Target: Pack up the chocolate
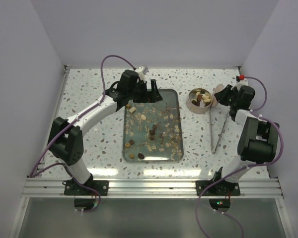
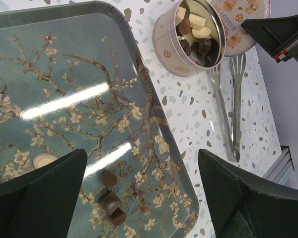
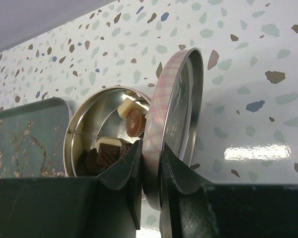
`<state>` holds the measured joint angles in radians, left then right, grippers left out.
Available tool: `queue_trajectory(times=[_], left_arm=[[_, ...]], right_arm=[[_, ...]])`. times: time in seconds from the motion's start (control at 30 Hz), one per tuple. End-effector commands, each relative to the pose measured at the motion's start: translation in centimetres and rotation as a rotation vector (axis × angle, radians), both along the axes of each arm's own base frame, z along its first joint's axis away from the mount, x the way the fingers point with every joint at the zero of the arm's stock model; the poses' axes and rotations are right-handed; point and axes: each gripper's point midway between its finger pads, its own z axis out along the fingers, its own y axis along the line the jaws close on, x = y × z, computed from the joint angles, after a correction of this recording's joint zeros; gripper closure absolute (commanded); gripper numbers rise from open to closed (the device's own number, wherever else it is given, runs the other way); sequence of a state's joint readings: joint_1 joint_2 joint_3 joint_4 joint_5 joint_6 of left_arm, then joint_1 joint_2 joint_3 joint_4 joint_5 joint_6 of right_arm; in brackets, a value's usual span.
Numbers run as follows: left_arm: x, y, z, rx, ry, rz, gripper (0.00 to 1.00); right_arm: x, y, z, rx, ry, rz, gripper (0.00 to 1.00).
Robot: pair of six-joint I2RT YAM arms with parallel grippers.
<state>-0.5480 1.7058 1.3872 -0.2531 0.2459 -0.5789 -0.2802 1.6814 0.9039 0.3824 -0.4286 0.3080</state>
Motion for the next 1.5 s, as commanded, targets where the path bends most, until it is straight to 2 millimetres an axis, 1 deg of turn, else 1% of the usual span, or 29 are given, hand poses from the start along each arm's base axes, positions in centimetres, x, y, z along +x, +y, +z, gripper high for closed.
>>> queue_trajectory(times=[0.0,0.13,0.17,0.37,0.47,0.53,0.63,0.7,0.73,0.77,0.8,0.83,0.87,0.93,0.97,1.0,1.07,1.1,1.13,1.17,1.2,1.23,1.3,1.33,1.37,1.4,1.43,1.47], left_arm=[[0.8,0.0,1.0,0.007,-0.049,-0.007,0.01],[1.1,-0.2,0.8,0.006,-0.046,-0.007,0.01],[1.2,-0.3,0.8,0.005,-0.049,-0.007,0.01],[1.3,-0.5,0.8,0.0,-0.05,-0.008,0.01],[1.5,-0.5,0.7,0.0,-0.051,-0.005,0.01],[1.6,-0.6,0.5,0.0,-0.048,-0.006,0.0],[2.0,-0.7,0.3,0.003,-0.048,0.0,0.0],[2.7,-0.7,0.0,0.019,-0.053,0.015,0.01],[2.9,-0.6,-0.3,0.03,-0.051,0.025,0.0],[3.2,-0.7,-0.9,0.045,-0.043,0.028,0.01],[3.5,-0.8,-0.8,0.049,-0.047,0.03,0.01],[3.8,-0.8,-0.9,0.055,-0.046,0.036,0.01],[4.0,-0.9,-1.3,0.06,-0.04,0.038,0.01],[4.4,-1.1,-1.1,0.056,-0.049,0.04,0.01],[4.6,-1.2,-1.3,0.056,-0.046,0.043,0.01],[4.8,-1.2,-1.2,0.055,-0.047,0.046,0.01],[5.1,-1.4,-1.7,0.059,-0.039,0.05,0.01],[5.4,-1.7,-1.4,0.052,-0.047,0.05,0.01],[5.6,-1.9,-1.3,0.049,-0.049,0.047,0.01],[6.0,-2.3,-1.4,0.047,-0.05,0.041,0.01],[6.1,-2.6,-1.4,0.045,-0.05,0.036,0.01],[6.2,-2.8,-1.4,0.047,-0.051,0.031,0.01],[6.6,-3.3,-1.3,0.051,-0.056,0.024,0.01],[6.8,-3.4,-1.2,0.053,-0.059,0.026,0.01],[7.1,-3.6,-1.2,0.051,-0.063,0.028,0.01],[7.1,-3.8,-1.1,0.05,-0.064,0.025,0.01],[7.2,-3.9,-1.3,0.049,-0.062,0.024,0.01],[7.4,-4.0,-1.2,0.046,-0.063,0.025,0.01]], right_arm=[[1.2,0.7,1.5,-0.041,-0.052,0.039,1.0],[1.5,2.1,1.6,-0.045,-0.054,0.082,1.0],[1.4,2.8,1.4,-0.045,-0.042,0.101,1.0],[1.4,4.7,1.9,-0.058,-0.05,0.152,1.0],[1.3,5.4,2.1,-0.056,-0.053,0.166,1.0],[1.3,5.5,2.3,-0.059,-0.055,0.167,1.0],[1.1,5.1,2.5,-0.084,-0.046,0.137,1.0],[0.6,4.3,3.4,-0.11,-0.047,0.098,1.0],[0.2,4.0,4.7,-0.125,-0.063,0.077,1.0],[0.0,3.9,5.1,-0.135,-0.065,0.068,1.0],[-0.4,3.8,5.6,-0.138,-0.058,0.062,1.0],[-0.6,3.6,7.3,-0.149,-0.089,0.047,1.0],[-0.8,3.5,8.3,-0.153,-0.102,0.039,1.0],[-1.3,3.1,9.6,-0.163,-0.102,0.013,1.0],[-1.6,2.8,11.0,-0.177,-0.119,-0.013,1.0],[-2.1,2.6,11.1,-0.18,-0.1,-0.022,1.0],[-2.6,3.0,12.7,-0.176,-0.129,-0.01,1.0],[-2.7,3.2,13.1,-0.166,-0.143,0.0,1.0],[-3.0,3.7,13.0,-0.129,-0.143,0.005,1.0],[-3.2,4.5,13.2,-0.096,-0.155,0.033,1.0],[-2.9,4.9,13.7,-0.067,-0.187,0.047,1.0],[-3.0,5.7,13.2,-0.006,-0.177,0.059,1.0],[-2.6,6.9,13.3,0.064,-0.202,0.105,1.0],[-2.7,7.2,12.7,0.115,-0.189,0.104,1.0],[-2.6,7.4,12.5,0.137,-0.191,0.108,1.0],[-2.4,7.5,12.8,0.149,-0.212,0.112,1.0],[-2.4,7.8,12.0,0.182,-0.193,0.115,1.0],[-2.3,8.0,11.7,0.195,-0.189,0.119,1.0]])
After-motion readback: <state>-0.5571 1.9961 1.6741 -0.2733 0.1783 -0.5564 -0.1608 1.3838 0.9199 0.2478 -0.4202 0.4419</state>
